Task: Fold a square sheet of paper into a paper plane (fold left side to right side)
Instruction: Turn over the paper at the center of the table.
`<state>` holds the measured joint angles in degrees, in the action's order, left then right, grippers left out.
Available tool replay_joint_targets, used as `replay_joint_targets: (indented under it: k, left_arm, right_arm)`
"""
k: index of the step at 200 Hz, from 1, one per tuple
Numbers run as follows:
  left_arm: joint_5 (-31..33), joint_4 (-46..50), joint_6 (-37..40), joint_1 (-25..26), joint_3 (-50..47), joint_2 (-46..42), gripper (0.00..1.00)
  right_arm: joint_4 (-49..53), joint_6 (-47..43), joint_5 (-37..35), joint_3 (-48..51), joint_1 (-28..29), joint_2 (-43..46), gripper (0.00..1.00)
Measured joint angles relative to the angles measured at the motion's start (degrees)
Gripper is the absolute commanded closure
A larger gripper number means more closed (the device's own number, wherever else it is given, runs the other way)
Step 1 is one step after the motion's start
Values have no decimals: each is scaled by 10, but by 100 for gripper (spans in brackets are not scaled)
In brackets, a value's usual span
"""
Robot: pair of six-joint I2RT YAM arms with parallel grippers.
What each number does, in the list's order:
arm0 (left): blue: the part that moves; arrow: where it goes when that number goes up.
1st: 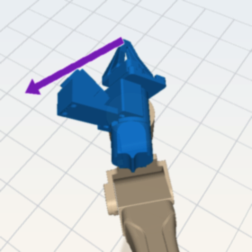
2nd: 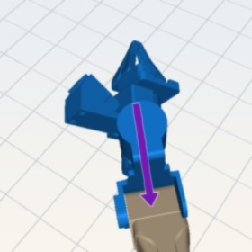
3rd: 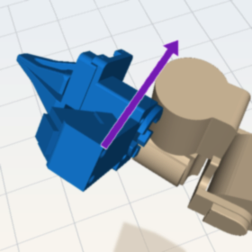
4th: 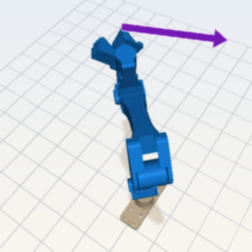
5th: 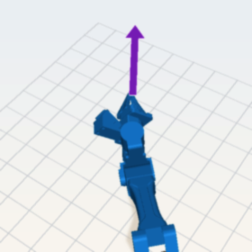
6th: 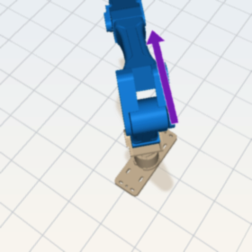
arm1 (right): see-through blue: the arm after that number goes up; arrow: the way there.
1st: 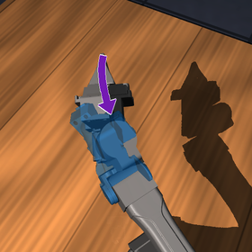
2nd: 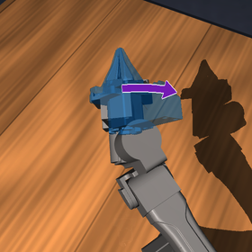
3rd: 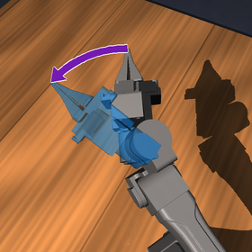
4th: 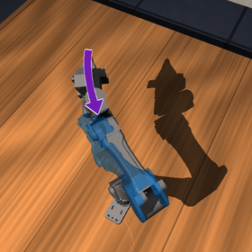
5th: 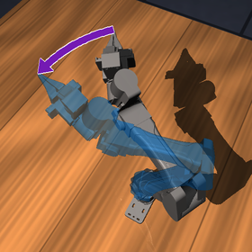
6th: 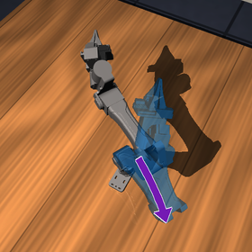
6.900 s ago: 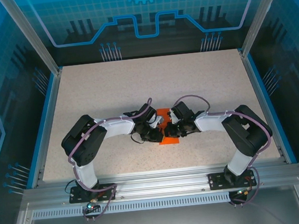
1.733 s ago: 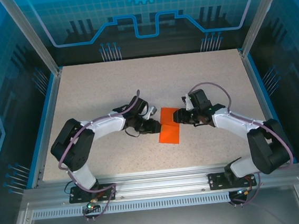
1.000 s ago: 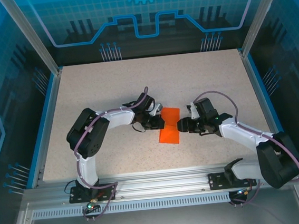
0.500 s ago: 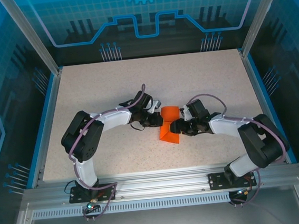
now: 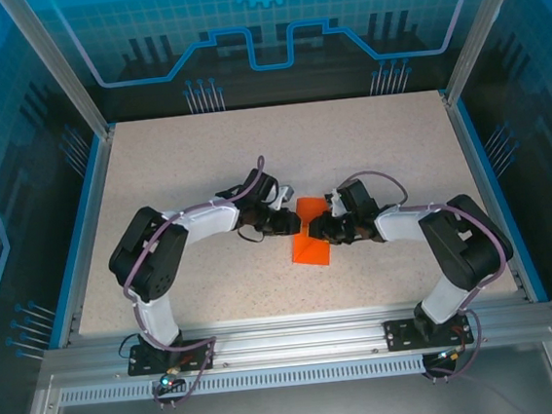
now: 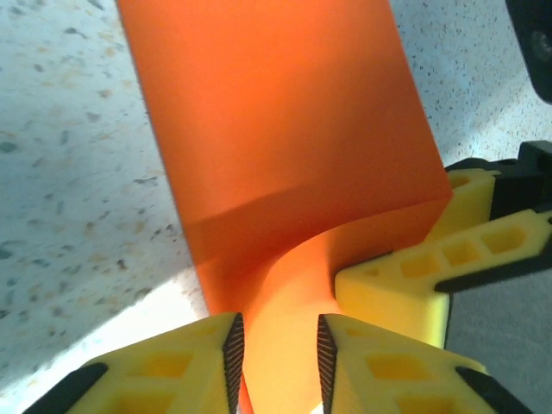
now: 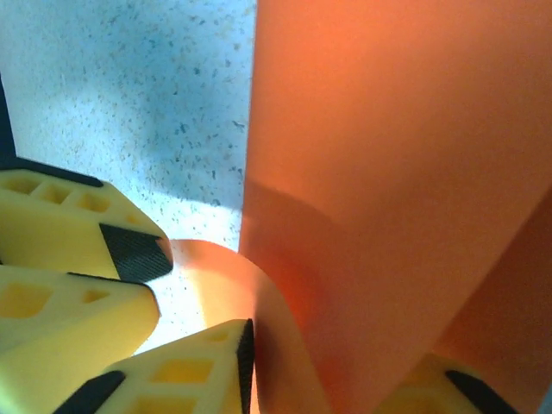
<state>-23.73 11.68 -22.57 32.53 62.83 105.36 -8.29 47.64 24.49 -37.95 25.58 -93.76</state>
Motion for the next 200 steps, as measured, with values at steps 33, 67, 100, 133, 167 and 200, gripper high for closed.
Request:
replay_joint_targets:
  k: [33,67,100,133,167,200]
  left_arm:
    - [2,-5,-15,-31,-30,-57,44]
    - [-3,-28,-53,-70,-77,-139,27]
    - [-36,-77,-106,-104,-121,-215,16]
    - [-92,-148,-160,-114,-132,-262,13]
    - [-153,-251,-226,-113,-132,-268,12]
    - [-186,-317,-263,-107,-133,-268,13]
  right_arm:
    - [2,-12,0,0,-2,26,92]
    - [3,-44,6,-2,-17,94,93]
    - [3,-81,41,-16,-48,169,92]
    - [2,-105,96,-62,-58,218,92]
    - [-3,-108,140,-100,-56,232,92]
    - [-13,-99,165,-106,-43,231,91]
